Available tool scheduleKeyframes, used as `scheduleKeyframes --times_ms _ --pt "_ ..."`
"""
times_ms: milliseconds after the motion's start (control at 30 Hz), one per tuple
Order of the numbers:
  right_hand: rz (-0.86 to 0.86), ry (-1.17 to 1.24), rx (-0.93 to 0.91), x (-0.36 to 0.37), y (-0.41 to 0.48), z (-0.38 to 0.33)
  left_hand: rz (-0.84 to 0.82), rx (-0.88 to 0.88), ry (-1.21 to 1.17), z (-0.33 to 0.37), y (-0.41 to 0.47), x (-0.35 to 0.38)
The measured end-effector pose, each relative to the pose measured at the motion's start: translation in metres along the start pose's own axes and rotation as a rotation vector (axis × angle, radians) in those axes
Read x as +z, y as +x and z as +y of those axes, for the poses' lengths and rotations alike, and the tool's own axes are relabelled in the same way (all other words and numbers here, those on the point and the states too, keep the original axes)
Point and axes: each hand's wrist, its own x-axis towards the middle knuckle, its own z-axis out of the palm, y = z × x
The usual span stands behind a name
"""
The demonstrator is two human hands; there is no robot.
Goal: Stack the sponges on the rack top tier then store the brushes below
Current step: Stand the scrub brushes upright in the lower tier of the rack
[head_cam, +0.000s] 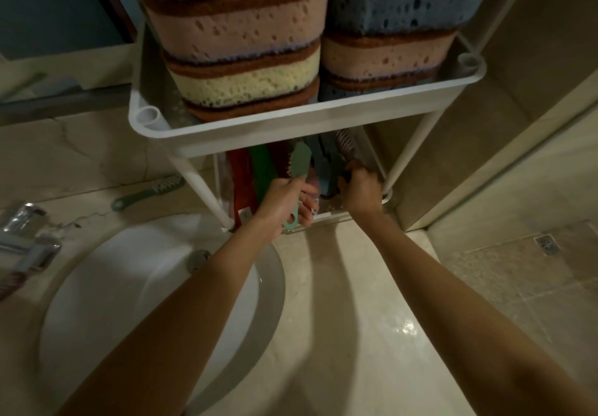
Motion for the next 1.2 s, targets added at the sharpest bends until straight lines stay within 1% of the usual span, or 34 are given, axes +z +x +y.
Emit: scheduleKeyframes --times_ms 100,200,233,300,367,400,467,533,667,700,767,833,867,900,933,1000,1033,1100,1133,1200 --pt "-0.015 0.000 -0.008 -0.003 0.000 -0.001 -0.009 -0.002 0.036 0.001 -0.001 0.000" --pt "0.031 0.003 -0.018 -0.010 -0.004 0.000 -0.020 -0.019 0.062 0.004 -0.003 0.001" --pt "0.047 0.025 -0.057 -0.014 -0.006 0.001 -0.029 -0.034 0.079 0.007 -0.003 0.001" --pt "0.048 0.048 -0.251 -0.023 -0.012 0.001 -0.068 -0.067 0.180 0.012 -0.004 -0.001" --pt "-0.003 -0.024 -0.498 -0.030 -0.016 0.001 -0.115 -0.080 0.380 0.018 -0.003 -0.004" --pt "-0.039 -0.087 -0.577 -0.031 -0.018 0.000 -0.138 -0.072 0.479 0.021 -0.003 -0.005" --pt "-0.088 -0.197 -0.628 -0.032 -0.021 0.000 -0.181 -0.054 0.604 0.025 -0.002 -0.006" --pt "-0.105 -0.256 -0.642 -0.030 -0.023 0.002 -0.208 -0.041 0.650 0.029 -0.001 -0.007" --pt "-0.100 -0.261 -0.682 -0.030 -0.028 0.009 -0.252 0.006 0.728 0.033 0.002 -0.015" --pt "-0.093 -0.247 -0.680 -0.031 -0.029 0.011 -0.240 0.010 0.696 0.033 0.004 -0.016" --pt "-0.081 -0.207 -0.623 -0.032 -0.031 0.013 -0.133 0.003 0.539 0.032 0.007 -0.013" --pt "-0.081 -0.183 -0.477 -0.032 -0.029 0.012 0.028 0.003 0.337 0.029 0.014 -0.012" --pt "-0.085 -0.173 -0.388 -0.032 -0.028 0.011 0.097 0.025 0.295 0.026 0.017 -0.010" --pt "-0.086 -0.154 -0.305 -0.031 -0.026 0.009 0.152 0.068 0.343 0.022 0.020 -0.010" --pt "-0.086 -0.123 -0.233 -0.031 -0.024 0.005 0.181 0.148 0.511 0.017 0.023 -0.011" --pt "-0.079 -0.065 -0.122 -0.030 -0.019 -0.001 0.161 0.358 0.878 0.005 0.025 -0.012" --pt "-0.072 -0.053 -0.085 -0.030 -0.017 -0.004 0.127 0.442 0.955 -0.001 0.026 -0.011" --pt "-0.066 -0.073 -0.053 -0.030 -0.009 -0.009 0.058 0.514 1.046 -0.011 0.031 -0.006" --pt "-0.067 -0.094 -0.049 -0.030 -0.005 -0.010 0.015 0.530 1.139 -0.016 0.035 -0.003" --pt "-0.066 -0.120 -0.047 -0.030 0.002 -0.012 -0.080 0.503 1.312 -0.023 0.043 0.002"
